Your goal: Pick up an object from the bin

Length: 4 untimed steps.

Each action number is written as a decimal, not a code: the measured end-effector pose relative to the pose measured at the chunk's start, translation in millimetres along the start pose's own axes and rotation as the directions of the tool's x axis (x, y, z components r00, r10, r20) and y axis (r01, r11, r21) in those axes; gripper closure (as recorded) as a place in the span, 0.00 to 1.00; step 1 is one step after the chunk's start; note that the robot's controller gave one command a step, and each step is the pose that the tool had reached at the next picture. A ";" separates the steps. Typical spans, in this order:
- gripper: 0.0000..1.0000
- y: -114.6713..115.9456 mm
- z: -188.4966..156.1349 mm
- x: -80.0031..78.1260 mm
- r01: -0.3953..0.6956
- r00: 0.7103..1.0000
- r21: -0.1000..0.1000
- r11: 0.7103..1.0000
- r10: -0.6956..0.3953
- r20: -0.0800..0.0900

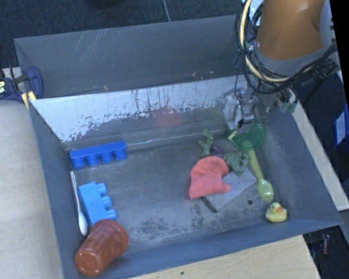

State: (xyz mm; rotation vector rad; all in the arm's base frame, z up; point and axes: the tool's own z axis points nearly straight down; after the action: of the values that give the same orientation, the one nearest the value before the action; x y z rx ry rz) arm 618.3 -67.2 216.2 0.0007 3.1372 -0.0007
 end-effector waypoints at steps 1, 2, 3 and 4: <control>1.00 21.0 59.0 0.9 0.074 0.997 0.001 0.997 -0.074 0.007; 1.00 41.6 90.5 15.3 0.111 0.994 0.002 0.994 -0.111 0.009; 0.00 35.6 133.4 34.2 0.221 0.975 0.002 0.975 -0.221 0.007; 1.00 35.6 132.7 33.5 0.221 0.975 0.003 0.975 -0.221 0.008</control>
Offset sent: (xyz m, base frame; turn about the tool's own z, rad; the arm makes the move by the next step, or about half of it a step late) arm -0.0140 0.0402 -0.0887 -0.1092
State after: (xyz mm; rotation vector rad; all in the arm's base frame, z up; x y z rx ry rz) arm 585.3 -31.6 83.3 -0.3475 3.1093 -0.0044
